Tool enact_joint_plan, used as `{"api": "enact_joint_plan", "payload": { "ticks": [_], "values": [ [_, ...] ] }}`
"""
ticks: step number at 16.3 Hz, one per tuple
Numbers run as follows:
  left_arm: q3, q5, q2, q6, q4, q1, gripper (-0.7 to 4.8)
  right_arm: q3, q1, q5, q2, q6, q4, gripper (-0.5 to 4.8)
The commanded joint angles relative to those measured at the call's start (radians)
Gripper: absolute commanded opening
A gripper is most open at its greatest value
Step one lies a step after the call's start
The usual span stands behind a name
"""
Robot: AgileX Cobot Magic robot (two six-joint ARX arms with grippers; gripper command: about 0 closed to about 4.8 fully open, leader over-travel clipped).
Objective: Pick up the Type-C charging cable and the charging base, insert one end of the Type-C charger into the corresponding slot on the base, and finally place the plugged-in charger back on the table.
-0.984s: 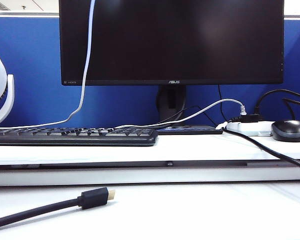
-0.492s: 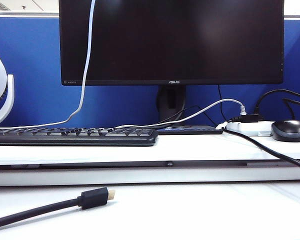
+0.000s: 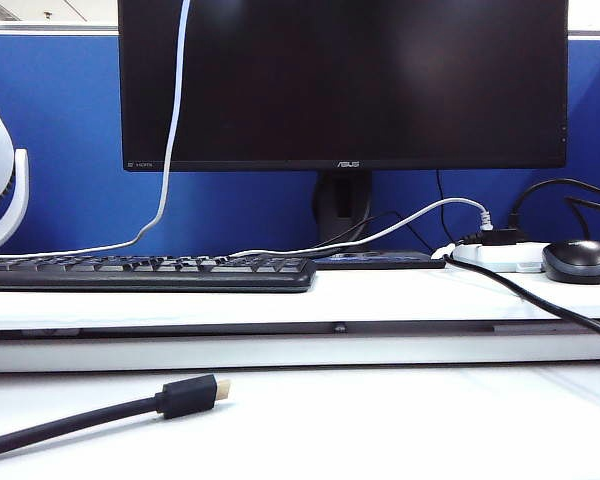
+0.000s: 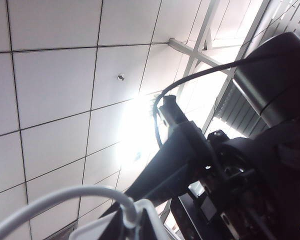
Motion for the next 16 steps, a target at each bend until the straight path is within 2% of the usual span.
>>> {"api": "enact_joint_plan", "payload": {
  "ticks": [1,2,8,13,16],
  "values": [
    [0.002,0.001,0.0,0.032,-0.002,0.0,-0.05,0.006,0.005,0.015,-0.029,0.032,0.029,-0.06],
    [0.002,0.005,0.0,0.074,-0.006,0.0,-0.05,0.006,0.005,0.015,-0.03,0.045,0.025,-0.06],
    [0.002,0.031,0.0,0.167,-0.013,0.0,-0.05,0.006,0.008,-0.011,-0.043,0.108,0.021,-0.06],
    [0.003,0.057,-0.011,0.17,-0.024,-0.001,-0.05,0.006,0.008,-0.018,-0.046,0.006,-0.042,-0.06],
    [0.003,0.085,-0.011,0.149,-0.029,-0.001,-0.05,0.006,0.008,-0.033,-0.046,0.006,-0.043,-0.06]
  ]
}}
